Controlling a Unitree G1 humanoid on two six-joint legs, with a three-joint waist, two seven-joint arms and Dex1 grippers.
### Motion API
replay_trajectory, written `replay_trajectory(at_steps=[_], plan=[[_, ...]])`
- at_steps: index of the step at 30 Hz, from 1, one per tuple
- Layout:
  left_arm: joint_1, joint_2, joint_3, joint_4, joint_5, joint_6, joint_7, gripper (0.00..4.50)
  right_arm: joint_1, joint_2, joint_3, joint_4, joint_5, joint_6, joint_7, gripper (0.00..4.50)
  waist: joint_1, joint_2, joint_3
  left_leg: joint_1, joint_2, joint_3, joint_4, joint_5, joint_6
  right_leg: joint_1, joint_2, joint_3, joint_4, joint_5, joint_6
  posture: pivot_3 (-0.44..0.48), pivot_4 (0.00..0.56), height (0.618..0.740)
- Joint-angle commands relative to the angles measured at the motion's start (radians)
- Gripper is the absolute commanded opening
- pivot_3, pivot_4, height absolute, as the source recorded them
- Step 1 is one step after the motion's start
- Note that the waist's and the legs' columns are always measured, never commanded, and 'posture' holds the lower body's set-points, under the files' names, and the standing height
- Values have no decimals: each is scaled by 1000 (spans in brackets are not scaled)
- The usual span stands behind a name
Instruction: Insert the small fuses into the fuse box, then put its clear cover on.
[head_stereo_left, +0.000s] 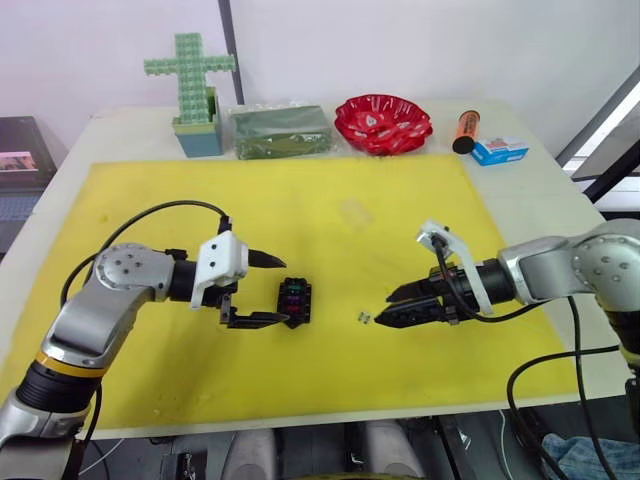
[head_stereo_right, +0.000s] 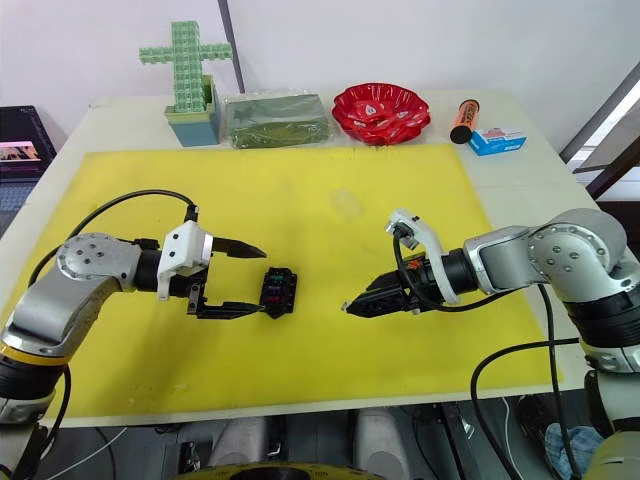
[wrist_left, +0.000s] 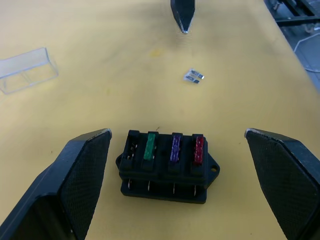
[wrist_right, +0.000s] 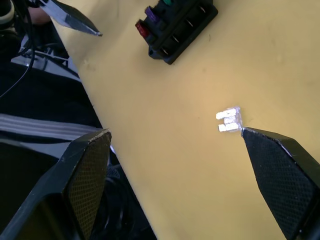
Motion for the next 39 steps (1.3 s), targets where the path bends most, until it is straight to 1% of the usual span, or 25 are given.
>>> replay_trajectory(at_steps=[1, 8, 15, 18, 20, 28, 39], plan=[[-5, 23, 25, -68, -43, 15, -22, 4500, -4, 23, -2, 32, -76, -3, 83, 4447, -2, 0, 0, 0, 0, 0, 0, 0, 0, 0, 0, 0, 0, 0, 0, 0, 150, 740], [-7, 50, 36, -110, -81, 43, -42, 4500, 23, 98, -57, 122, -124, 54, 136, 4447, -1, 0, 0, 0, 0, 0, 0, 0, 0, 0, 0, 0, 0, 0, 1, 0, 150, 740], [-21, 56, 28, -123, -88, 48, -40, 4500, 47, 181, -101, 181, -174, 93, 118, 4447, -2, 0, 0, 0, 0, 0, 0, 0, 0, 0, 0, 0, 0, 2, 3, 0, 150, 740], [-27, 56, 25, -117, -80, 47, -37, 4500, 57, 215, -112, 188, -204, 98, 110, 3790, -2, 0, 0, 0, 0, 0, 0, 0, 0, 0, 0, 0, 1, 2, 3, 0, 150, 740], [-29, 57, 25, -116, -77, 48, -33, 4500, 60, 226, -110, 196, -225, 103, 113, 3149, -2, 0, 0, 0, 0, 0, 0, 0, 0, 0, 0, 0, 1, 2, 3, 0, 150, 740], [-27, 59, 28, -111, -74, 45, -22, 4500, 67, 252, -113, 206, -278, 113, 138, 3149, -2, 0, 0, 0, 0, 0, 0, 0, 0, 0, 0, 0, 1, 2, 3, 0, 150, 740], [-12, 61, 32, -102, -61, 33, -19, 4500, 58, 323, -143, 236, -318, 143, 143, 3149, -4, 0, 0, 0, 0, 0, 0, 0, 0, 0, 1, 0, 1, 2, 4, 0, 150, 740]])
